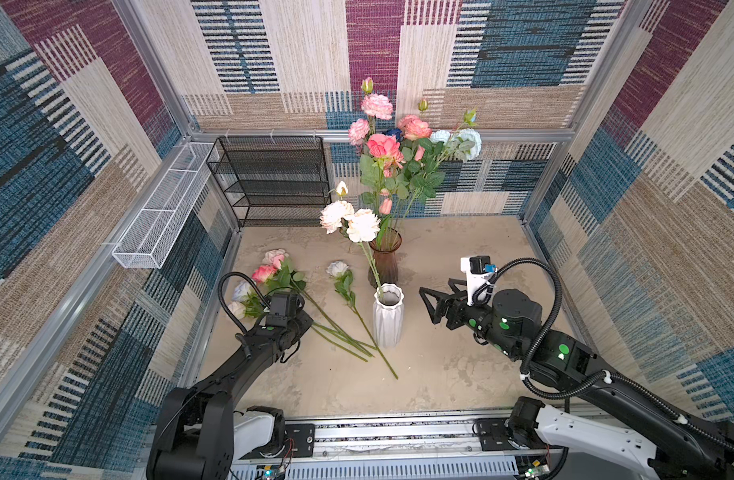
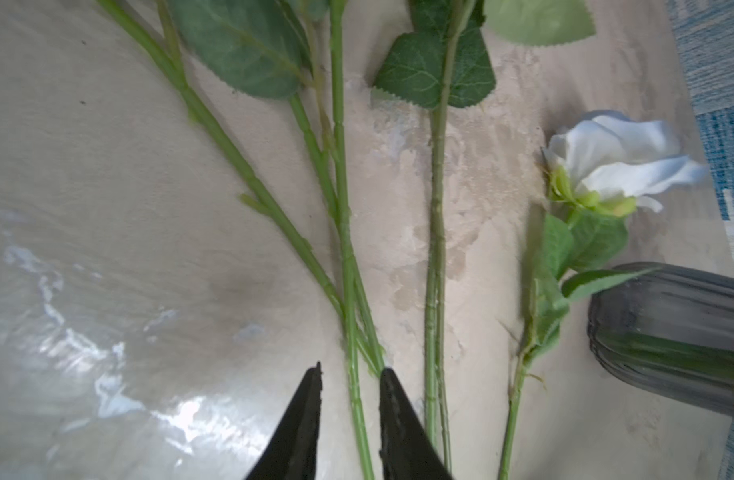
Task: Arrange the flowers into the vase
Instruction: 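Open the left gripper and lower it back to the flower pile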
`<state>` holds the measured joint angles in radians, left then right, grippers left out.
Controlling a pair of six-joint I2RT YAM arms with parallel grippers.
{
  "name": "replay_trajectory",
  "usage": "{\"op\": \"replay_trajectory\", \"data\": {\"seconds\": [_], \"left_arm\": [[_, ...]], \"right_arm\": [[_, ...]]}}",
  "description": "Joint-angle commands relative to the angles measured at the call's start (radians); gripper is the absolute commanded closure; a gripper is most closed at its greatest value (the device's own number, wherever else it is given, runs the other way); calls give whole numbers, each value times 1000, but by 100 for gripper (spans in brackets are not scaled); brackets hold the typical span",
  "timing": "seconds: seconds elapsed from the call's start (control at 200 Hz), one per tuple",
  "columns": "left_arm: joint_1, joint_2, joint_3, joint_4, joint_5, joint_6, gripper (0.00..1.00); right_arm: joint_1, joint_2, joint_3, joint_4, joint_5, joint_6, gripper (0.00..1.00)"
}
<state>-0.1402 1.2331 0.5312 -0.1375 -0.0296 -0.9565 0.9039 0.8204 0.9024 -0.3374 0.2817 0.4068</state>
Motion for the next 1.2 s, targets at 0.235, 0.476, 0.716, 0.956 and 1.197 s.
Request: {"op": "replay_trajectory", "data": {"seconds": [0.235,0.476,0.716,0.956,1.197], "left_arm": [[35,186,117,264,-7,-26,67],[39,365,268,195,-45,22,66],[39,486,321,237,-20,33,67],[39,524,334,203,-27,30,91],[39,446,310,231,-27,22,100]], "right_arm": [[1,2,-2,12,20,-3,6],[1,0,6,2,30,-10,6],[1,-4,15,-15,40,-13,6],[1,-11,16,-24,48,-14,6],[1,-6,20,-22,51,-20,6]]}}
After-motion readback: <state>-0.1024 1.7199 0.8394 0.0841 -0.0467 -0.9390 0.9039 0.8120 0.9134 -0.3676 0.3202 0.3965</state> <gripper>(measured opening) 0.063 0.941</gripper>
